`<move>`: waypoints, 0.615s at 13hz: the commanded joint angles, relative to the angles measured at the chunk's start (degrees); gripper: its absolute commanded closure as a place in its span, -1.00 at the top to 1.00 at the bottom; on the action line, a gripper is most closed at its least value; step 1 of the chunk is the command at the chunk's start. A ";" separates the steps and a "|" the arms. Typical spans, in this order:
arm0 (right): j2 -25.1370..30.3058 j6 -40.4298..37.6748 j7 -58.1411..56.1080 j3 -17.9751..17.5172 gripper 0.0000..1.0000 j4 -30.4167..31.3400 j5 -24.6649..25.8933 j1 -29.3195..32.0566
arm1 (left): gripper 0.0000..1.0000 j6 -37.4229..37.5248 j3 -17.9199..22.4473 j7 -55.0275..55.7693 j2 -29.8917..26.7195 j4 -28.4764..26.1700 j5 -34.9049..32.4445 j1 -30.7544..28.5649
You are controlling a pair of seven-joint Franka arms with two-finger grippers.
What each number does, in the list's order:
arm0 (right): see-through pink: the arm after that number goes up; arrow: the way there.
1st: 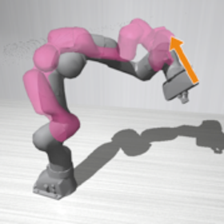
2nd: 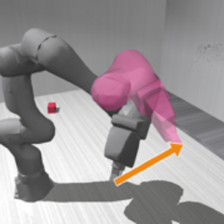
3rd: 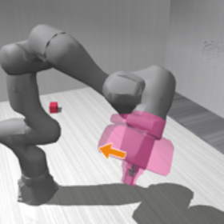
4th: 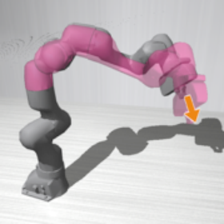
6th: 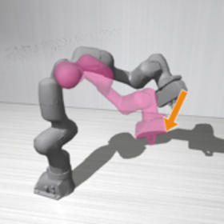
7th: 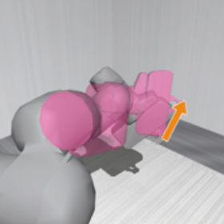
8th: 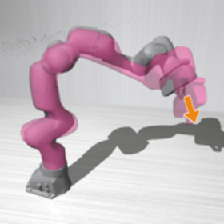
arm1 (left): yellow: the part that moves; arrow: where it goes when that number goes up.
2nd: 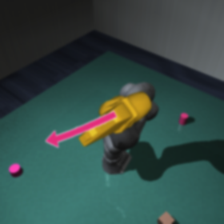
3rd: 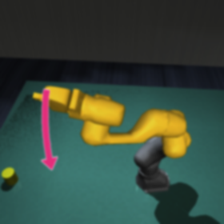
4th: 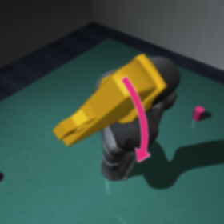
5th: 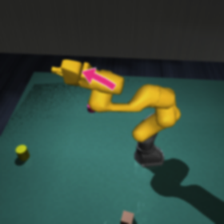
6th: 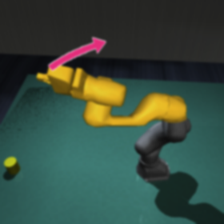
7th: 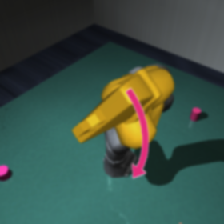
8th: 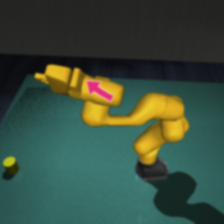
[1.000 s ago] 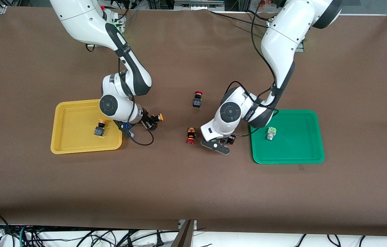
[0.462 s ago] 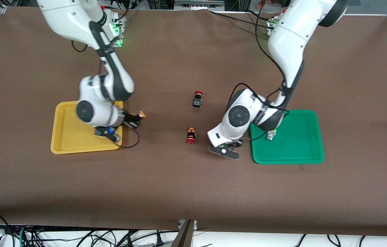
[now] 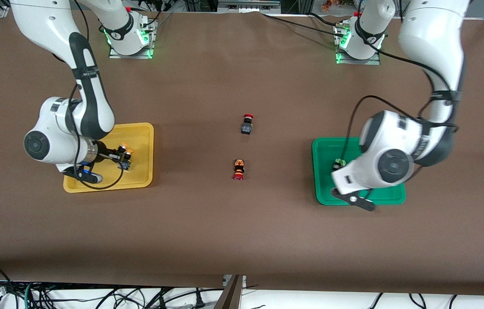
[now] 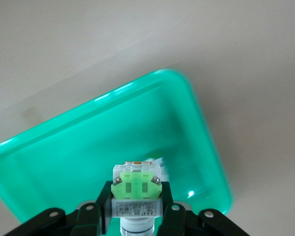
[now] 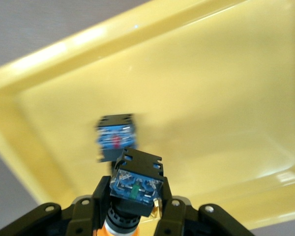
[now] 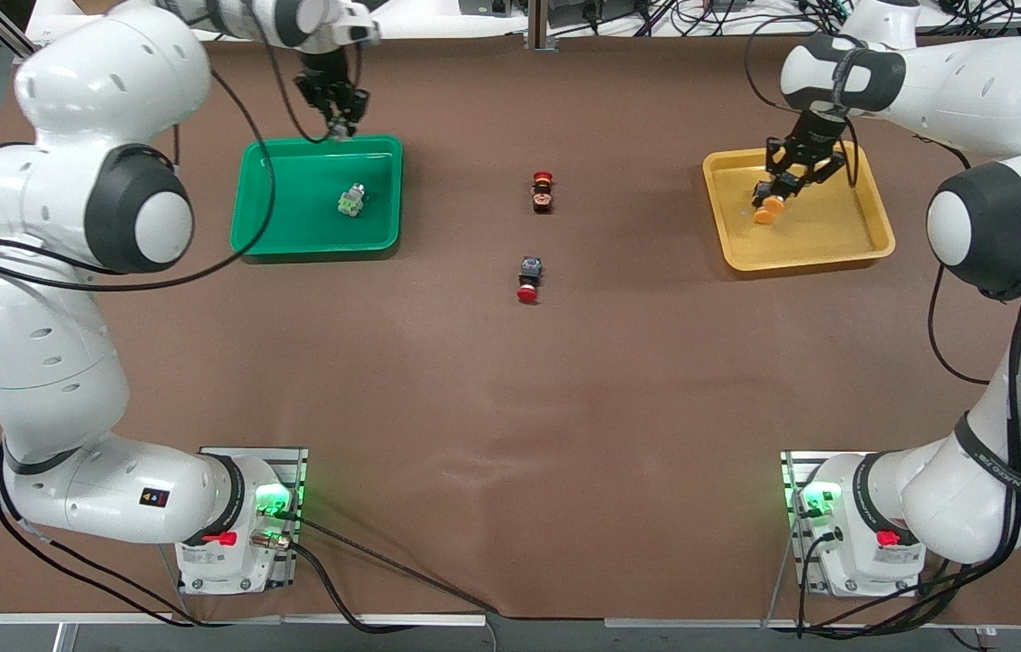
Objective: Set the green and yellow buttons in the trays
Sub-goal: 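Place the black button in the yellow tray while the left gripper places green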
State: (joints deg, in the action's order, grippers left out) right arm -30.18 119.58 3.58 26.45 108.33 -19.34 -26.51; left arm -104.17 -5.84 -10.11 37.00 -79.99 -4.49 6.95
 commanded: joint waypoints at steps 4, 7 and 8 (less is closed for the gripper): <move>-1.20 2.94 -6.04 0.18 0.72 0.92 0.44 2.16 | -0.55 -17.27 -0.76 -7.73 -0.87 -17.28 -4.65 -6.51; 2.30 0.76 -3.07 0.10 0.97 -1.62 0.44 0.68 | 1.00 -12.32 -1.19 -6.94 -4.81 -16.78 -4.57 -6.60; 3.36 -1.96 0.52 0.36 0.97 -3.46 0.62 -0.64 | 1.00 -9.85 -1.19 -6.68 -7.44 -15.90 -3.70 -6.68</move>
State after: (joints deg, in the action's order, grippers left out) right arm -30.43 121.62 -0.49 26.70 106.64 -19.35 -25.27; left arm -118.85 -6.73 -17.02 36.43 -95.16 -7.78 0.33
